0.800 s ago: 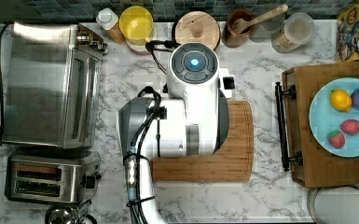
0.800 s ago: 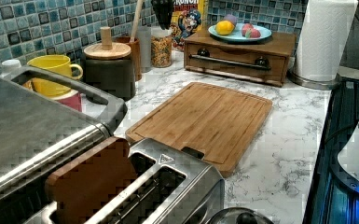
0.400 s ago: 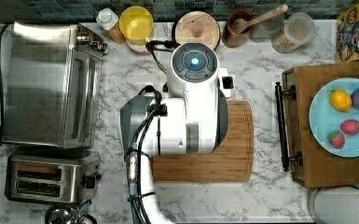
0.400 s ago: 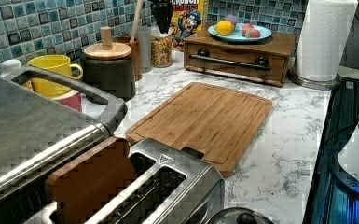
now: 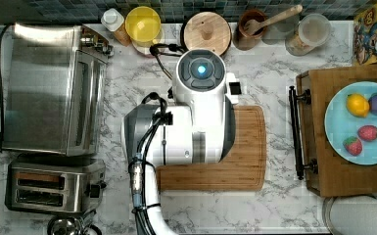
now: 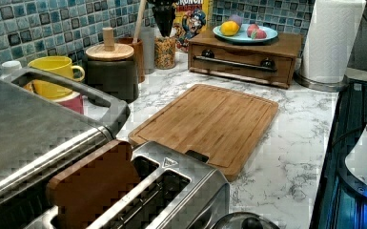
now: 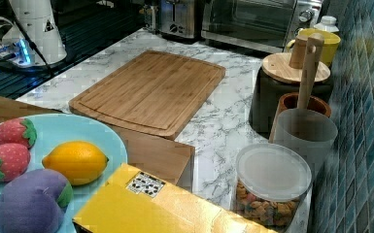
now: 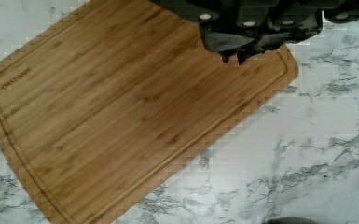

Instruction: Turn on the toaster.

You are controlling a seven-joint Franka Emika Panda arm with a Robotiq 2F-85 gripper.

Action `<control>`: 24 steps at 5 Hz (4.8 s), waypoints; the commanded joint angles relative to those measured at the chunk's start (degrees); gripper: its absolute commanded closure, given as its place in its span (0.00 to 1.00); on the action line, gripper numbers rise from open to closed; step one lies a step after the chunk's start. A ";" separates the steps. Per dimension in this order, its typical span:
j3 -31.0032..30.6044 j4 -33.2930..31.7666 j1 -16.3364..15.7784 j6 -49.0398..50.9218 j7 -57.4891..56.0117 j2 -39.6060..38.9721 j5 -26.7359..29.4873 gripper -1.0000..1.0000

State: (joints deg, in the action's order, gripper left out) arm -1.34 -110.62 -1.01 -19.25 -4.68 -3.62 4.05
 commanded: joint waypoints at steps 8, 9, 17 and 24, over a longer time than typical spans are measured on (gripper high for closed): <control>-18.14 -33.28 -14.67 -14.74 -25.40 22.38 19.30 1.00; -18.83 -33.50 -16.20 -15.68 -26.86 23.00 21.10 1.00; -16.24 -31.71 -19.56 -18.67 -32.13 19.22 29.87 1.00; -21.48 -29.86 -16.18 -24.51 -15.29 7.89 18.78 1.00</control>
State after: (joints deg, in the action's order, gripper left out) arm -22.54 -142.79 -18.46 -41.66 -23.36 9.16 24.38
